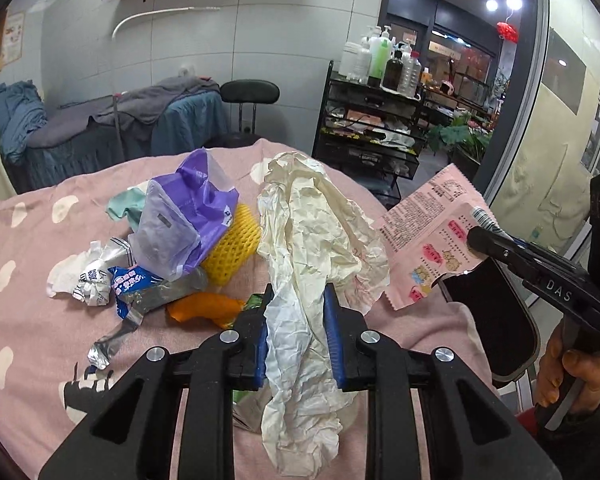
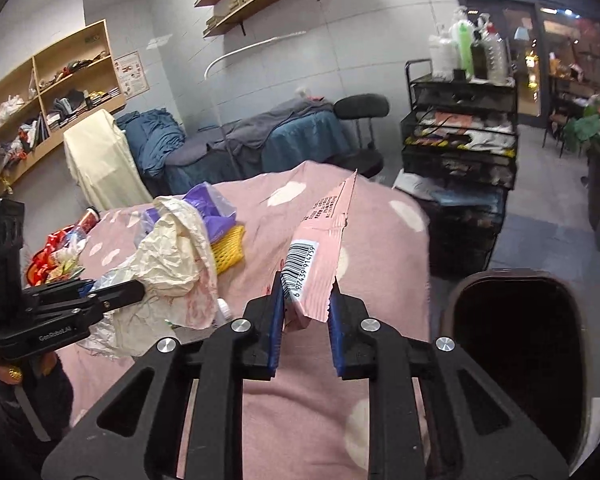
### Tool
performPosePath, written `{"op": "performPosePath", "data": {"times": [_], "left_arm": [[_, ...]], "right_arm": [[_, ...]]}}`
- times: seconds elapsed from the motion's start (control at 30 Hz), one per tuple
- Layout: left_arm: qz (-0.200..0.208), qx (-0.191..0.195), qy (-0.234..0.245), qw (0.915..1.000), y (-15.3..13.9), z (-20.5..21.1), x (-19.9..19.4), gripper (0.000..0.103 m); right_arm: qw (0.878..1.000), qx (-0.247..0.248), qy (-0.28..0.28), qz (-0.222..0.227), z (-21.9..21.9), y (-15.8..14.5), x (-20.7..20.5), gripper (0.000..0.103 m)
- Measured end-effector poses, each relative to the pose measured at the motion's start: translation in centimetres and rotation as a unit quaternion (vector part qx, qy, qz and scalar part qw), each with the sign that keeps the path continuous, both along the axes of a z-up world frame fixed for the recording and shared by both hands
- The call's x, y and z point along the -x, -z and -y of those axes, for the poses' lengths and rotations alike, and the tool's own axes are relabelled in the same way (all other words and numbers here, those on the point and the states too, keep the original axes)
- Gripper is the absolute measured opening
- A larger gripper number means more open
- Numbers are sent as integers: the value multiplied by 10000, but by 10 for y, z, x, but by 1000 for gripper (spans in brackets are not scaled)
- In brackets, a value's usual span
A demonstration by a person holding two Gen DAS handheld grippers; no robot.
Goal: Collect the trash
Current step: 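Grasp the crumpled white tissue with the left gripper while the right grasps the pink wrapper, then carry the pink wrapper over the bin and release it with the right gripper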
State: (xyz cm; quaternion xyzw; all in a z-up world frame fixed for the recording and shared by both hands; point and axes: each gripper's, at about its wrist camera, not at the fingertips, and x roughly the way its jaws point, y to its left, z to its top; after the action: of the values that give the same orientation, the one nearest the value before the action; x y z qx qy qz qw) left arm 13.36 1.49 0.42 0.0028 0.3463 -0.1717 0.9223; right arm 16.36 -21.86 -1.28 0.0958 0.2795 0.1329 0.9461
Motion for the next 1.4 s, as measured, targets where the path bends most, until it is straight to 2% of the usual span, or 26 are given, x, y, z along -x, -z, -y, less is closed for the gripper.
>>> {"op": "performPosePath", "data": {"times": [0.27,0.53,0.63,0.73,1.03,1.07,1.13,1.17,1.2,1.4], "left_arm": [[172,56,228,9996,-6,29,17,23],[149,82,618,9979,-3,64,22,23],[93,54,780,9969,2,77,23,23],[48,28,886,9961,6,89,23,23],[-64,-46,1147,9934,14,116,18,23],[-79,-50,1173,9931,15,117,18,23],[-122,-52,1212,9925,18,121,18,23],[-157,-53,1241,9921,19,123,17,23],[-181,-61,1264,9918,21,124,16,23],[-320,-126,1384,9898,29,137,13,23]], "right_arm": [[9972,176,705,178,38,-7,31,21],[9861,634,1531,99,80,2,53,21],[9773,1008,1859,-91,93,14,54,21],[9715,1177,2020,-390,107,32,51,21],[9650,1189,2039,-1147,131,84,34,21],[9653,1165,1988,-1230,130,89,32,25],[9646,1111,2020,-1279,132,95,31,50],[9648,1080,2046,-1254,131,97,32,76],[9651,1038,2079,-1211,131,98,34,84],[9658,696,2207,-1173,140,100,44,84]]}}
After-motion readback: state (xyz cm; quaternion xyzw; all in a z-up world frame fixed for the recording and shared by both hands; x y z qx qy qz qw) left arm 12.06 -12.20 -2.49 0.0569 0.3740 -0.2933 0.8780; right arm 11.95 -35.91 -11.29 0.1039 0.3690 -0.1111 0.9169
